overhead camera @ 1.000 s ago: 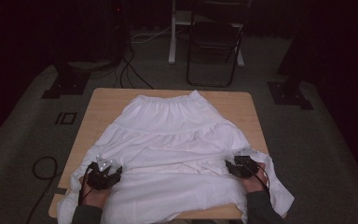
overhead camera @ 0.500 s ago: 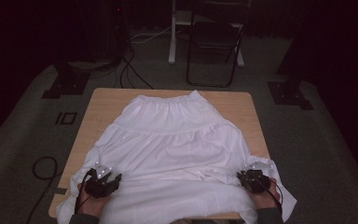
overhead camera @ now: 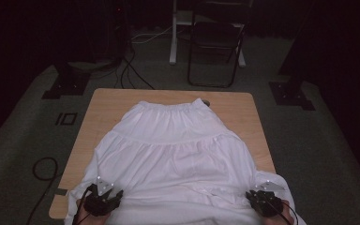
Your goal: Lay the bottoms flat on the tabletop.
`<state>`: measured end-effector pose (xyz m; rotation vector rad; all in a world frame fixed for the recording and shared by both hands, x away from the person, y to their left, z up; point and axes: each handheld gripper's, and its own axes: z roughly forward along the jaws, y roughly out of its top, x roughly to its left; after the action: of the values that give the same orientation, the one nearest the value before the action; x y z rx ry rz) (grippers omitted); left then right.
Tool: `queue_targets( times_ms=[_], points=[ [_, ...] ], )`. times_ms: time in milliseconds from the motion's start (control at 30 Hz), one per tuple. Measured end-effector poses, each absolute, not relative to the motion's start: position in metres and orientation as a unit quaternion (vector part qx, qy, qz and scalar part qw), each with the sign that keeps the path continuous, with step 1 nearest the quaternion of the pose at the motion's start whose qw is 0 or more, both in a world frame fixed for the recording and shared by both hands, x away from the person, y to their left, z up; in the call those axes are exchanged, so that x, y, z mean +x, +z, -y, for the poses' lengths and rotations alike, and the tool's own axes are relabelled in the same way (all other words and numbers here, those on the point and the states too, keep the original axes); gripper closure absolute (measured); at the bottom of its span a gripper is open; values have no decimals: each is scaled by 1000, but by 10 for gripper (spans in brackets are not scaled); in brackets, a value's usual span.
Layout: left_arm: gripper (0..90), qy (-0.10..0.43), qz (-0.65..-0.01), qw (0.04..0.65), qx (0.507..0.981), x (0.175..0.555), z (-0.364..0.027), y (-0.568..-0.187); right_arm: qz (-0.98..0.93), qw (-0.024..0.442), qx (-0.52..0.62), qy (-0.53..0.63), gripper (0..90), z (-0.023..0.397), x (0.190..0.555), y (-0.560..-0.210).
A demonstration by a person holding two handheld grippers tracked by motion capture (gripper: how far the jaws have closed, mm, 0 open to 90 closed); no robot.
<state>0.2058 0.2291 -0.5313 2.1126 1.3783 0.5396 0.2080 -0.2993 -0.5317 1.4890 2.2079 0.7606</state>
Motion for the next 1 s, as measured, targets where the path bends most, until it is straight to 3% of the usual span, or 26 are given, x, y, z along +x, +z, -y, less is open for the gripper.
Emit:
queue_targets(
  times_ms=[100, 200, 400, 600, 733, 1000],
  points=[
    [526, 206, -513, 283, 784, 205, -229, -525, -786, 193, 514, 283, 645, 298, 208, -529],
    [492, 242, -508, 314, 765, 216, -230, -503, -771, 246, 492, 320, 536, 292, 219, -512],
    [478, 257, -521, 318, 749, 248, -233, -494, -761, 268, 486, 335, 506, 284, 257, -507],
    [483, 230, -554, 302, 741, 287, -236, -524, -770, 249, 496, 313, 497, 275, 295, -532],
    [471, 215, -563, 302, 739, 286, -242, -537, -778, 244, 496, 299, 488, 277, 297, -539],
    [461, 239, -577, 271, 732, 266, -271, -535, -774, 235, 499, 310, 477, 284, 295, -542]
  ],
)
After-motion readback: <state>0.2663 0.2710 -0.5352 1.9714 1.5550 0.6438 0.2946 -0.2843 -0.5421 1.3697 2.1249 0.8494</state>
